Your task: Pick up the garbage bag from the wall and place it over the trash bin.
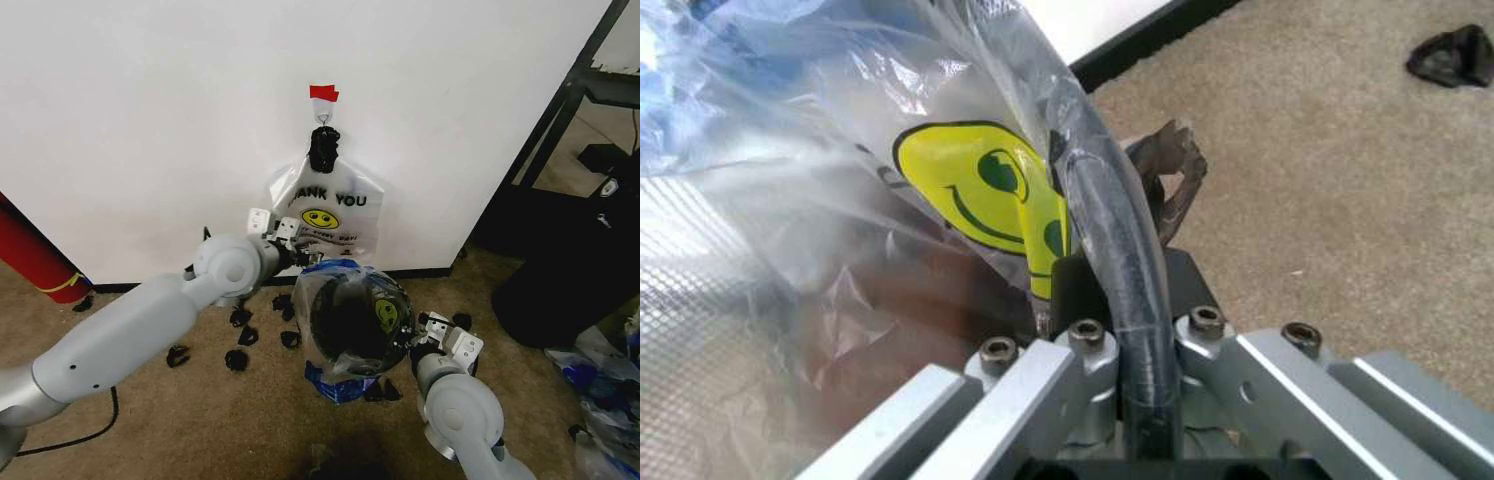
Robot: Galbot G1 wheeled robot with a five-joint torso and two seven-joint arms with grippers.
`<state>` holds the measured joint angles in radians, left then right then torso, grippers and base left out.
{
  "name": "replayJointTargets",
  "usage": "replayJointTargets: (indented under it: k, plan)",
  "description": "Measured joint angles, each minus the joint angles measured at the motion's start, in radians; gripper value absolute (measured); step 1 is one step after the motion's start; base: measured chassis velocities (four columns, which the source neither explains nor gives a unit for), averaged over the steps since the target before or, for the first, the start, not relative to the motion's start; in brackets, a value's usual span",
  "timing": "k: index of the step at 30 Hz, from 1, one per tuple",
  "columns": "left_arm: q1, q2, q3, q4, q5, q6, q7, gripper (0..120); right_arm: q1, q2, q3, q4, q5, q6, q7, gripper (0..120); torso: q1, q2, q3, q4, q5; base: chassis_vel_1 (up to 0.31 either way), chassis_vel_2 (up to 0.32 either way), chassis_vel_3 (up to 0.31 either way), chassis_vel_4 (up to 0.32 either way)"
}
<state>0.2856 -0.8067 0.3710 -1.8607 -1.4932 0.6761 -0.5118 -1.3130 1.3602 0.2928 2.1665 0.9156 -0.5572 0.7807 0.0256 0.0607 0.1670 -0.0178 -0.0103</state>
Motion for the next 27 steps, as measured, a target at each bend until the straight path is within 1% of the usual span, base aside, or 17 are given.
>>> replayJointTargets:
  k: [1,2,3,5,7,8,9,10,11,13,15,16,18,21,24,25,27]
  plan:
    - [0.005,0.000,-0.004,0.002,-0.002,0.001,0.007,80,0.000,-0.001,0.000,0.000,0.001,0.000,0.000,0,0.000,0.000,0.000,0.0001,0.0000,0.000,0.000,0.000,0.000]
    - [0.017,-0.001,-0.011,0.008,-0.007,0.001,0.022,86,0.001,-0.002,0.000,0.000,0.002,-0.001,0.002,0,0.000,0.000,0.000,0.0001,-0.0001,0.000,0.000,0.000,0.000]
    - [0.025,-0.003,-0.015,0.012,-0.010,0.001,0.032,88,0.001,-0.004,0.000,0.000,0.004,-0.002,0.003,0,0.000,0.000,0.000,-0.0002,-0.0002,0.000,0.000,0.000,0.000]
    - [0.032,-0.005,-0.018,0.016,-0.014,0.000,0.040,86,0.001,-0.005,0.000,0.000,0.005,-0.002,0.005,0,0.000,0.000,0.000,-0.0004,-0.0001,0.000,0.000,0.000,0.000]
    - [0.042,-0.011,-0.021,0.028,-0.018,-0.013,0.059,81,0.001,-0.006,0.001,0.002,0.006,-0.002,0.010,0,0.000,0.000,0.000,-0.0004,0.0000,0.000,0.000,0.000,0.000]
    - [0.043,-0.014,-0.019,0.037,-0.020,-0.024,0.067,75,0.001,-0.006,0.001,0.005,0.006,-0.002,0.012,0,0.000,0.000,0.000,-0.0004,-0.0001,0.000,0.000,0.000,0.000]
    - [0.043,-0.014,-0.017,0.041,-0.021,-0.028,0.069,75,0.001,-0.006,0.001,0.005,0.006,-0.002,0.014,0,0.000,0.000,0.000,-0.0004,-0.0001,0.000,0.000,0.000,0.000]
    - [0.037,-0.015,-0.006,0.053,-0.024,-0.042,0.076,70,0.001,-0.007,0.001,0.007,0.008,-0.002,0.016,0,0.000,0.000,0.000,-0.0003,0.0001,0.000,0.000,0.000,0.000]
    - [0.037,-0.015,-0.006,0.053,-0.024,-0.042,0.076,70,0.001,-0.007,0.001,0.007,0.008,-0.002,0.016,0,0.000,0.000,0.000,-0.0003,0.0001,0.000,0.000,0.000,0.000]
    - [0.024,-0.020,0.010,0.075,-0.028,-0.063,0.085,58,0.000,-0.006,0.001,0.010,0.015,-0.003,0.020,0,0.000,0.000,0.000,-0.0003,0.0003,0.000,0.000,0.000,0.000]
    - [0.023,-0.025,0.013,0.080,-0.029,-0.064,0.085,51,0.000,-0.006,0.001,0.010,0.020,-0.004,0.023,0,0.000,0.000,0.000,-0.0003,0.0003,0.000,0.000,0.000,0.000]
    - [0.023,-0.028,0.016,0.084,-0.028,-0.064,0.083,43,0.001,-0.006,0.001,0.010,0.022,-0.004,0.024,0,0.000,0.000,0.000,-0.0003,0.0002,0.000,0.000,0.000,0.000]
    - [0.023,-0.030,0.018,0.087,-0.027,-0.064,0.082,41,0.001,-0.006,0.000,0.010,0.025,-0.005,0.026,0,0.000,0.000,0.000,-0.0004,0.0002,0.000,0.000,0.000,0.000]
    - [0.024,-0.033,0.022,0.090,-0.024,-0.065,0.081,30,0.002,-0.006,0.000,0.010,0.028,-0.005,0.028,0,0.000,0.000,0.000,-0.0004,0.0002,0.000,0.000,0.000,0.000]
    - [0.028,-0.039,0.029,0.095,-0.017,-0.067,0.081,14,0.009,-0.006,0.000,0.011,0.039,-0.006,0.036,0,0.000,0.000,0.000,-0.0003,0.0002,0.000,0.000,0.000,0.000]
    - [0.028,-0.039,0.029,0.095,-0.017,-0.067,0.081,14,0.009,-0.006,0.000,0.011,0.039,-0.006,0.036,0,0.000,0.000,0.000,-0.0003,0.0002,0.000,0.000,0.000,0.000]
    - [0.029,-0.045,0.033,0.102,-0.012,-0.071,0.081,5,0.012,-0.006,0.000,0.011,0.046,-0.007,0.040,0,0.000,0.000,0.000,-0.0003,0.0002,0.000,0.000,0.000,0.000]
